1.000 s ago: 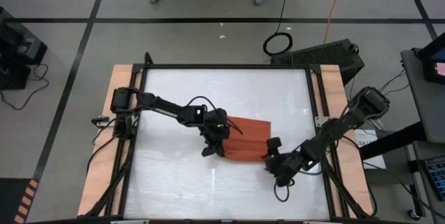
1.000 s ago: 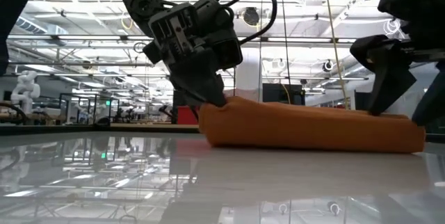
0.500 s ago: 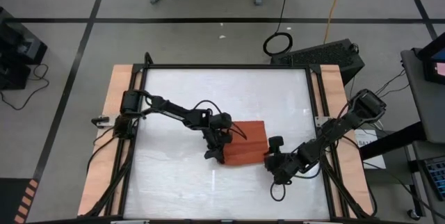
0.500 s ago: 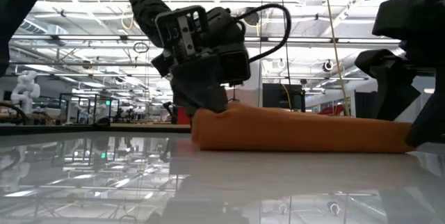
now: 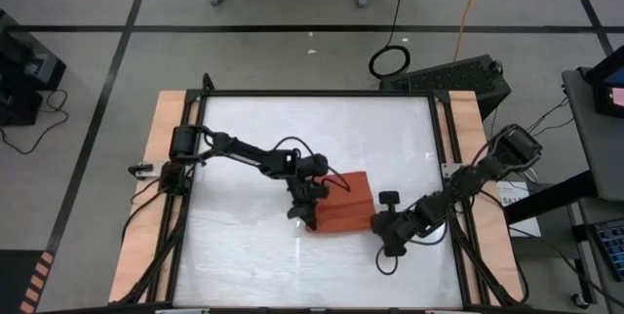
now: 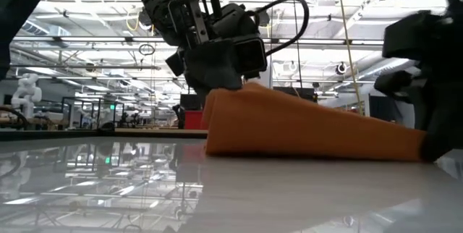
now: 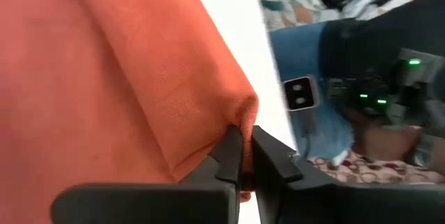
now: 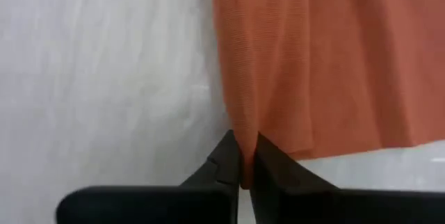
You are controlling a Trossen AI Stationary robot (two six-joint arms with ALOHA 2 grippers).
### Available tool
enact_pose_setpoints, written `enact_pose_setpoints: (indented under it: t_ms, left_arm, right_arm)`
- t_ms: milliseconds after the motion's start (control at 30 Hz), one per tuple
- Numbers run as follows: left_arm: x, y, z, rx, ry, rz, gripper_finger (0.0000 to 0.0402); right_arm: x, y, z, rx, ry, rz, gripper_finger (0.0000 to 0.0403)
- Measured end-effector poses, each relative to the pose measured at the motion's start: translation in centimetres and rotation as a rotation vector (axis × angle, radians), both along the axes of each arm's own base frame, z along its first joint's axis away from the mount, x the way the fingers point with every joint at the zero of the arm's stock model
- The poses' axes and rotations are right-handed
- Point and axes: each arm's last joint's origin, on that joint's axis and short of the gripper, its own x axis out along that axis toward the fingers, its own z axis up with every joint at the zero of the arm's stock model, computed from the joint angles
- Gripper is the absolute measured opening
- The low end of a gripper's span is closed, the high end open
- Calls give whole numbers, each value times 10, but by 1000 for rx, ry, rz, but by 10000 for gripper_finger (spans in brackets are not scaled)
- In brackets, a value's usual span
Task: Roll towel into tight, uniform cylinder
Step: Roll the kitchen towel
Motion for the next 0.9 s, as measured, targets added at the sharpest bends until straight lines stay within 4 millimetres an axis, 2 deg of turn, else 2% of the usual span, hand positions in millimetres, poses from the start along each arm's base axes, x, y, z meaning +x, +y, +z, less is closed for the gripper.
enact_pose_setpoints:
  t_ms: [167, 333, 500, 600, 767, 900]
  left_arm:
    - [-2, 0, -3, 39, 30, 21, 51]
    - [-2, -2, 1, 43, 14, 17, 103]
    - [-4, -3, 16, 62, -24, 29, 165]
    - [-8, -8, 34, 184, -88, 59, 186]
    - [-25, -44, 66, 512, -277, -2, 189]
    - [-35, -83, 72, 734, -405, -99, 189]
  right_arm:
    - [7, -3, 2, 198, 67, 30, 10]
    - [15, -6, 4, 416, 122, 75, 4]
    - [20, -12, 4, 503, 156, 48, 2]
    - [22, -16, 4, 535, 172, 21, 2]
    - [22, -20, 6, 569, 188, 1, 2]
    - [22, -24, 11, 578, 174, -14, 2]
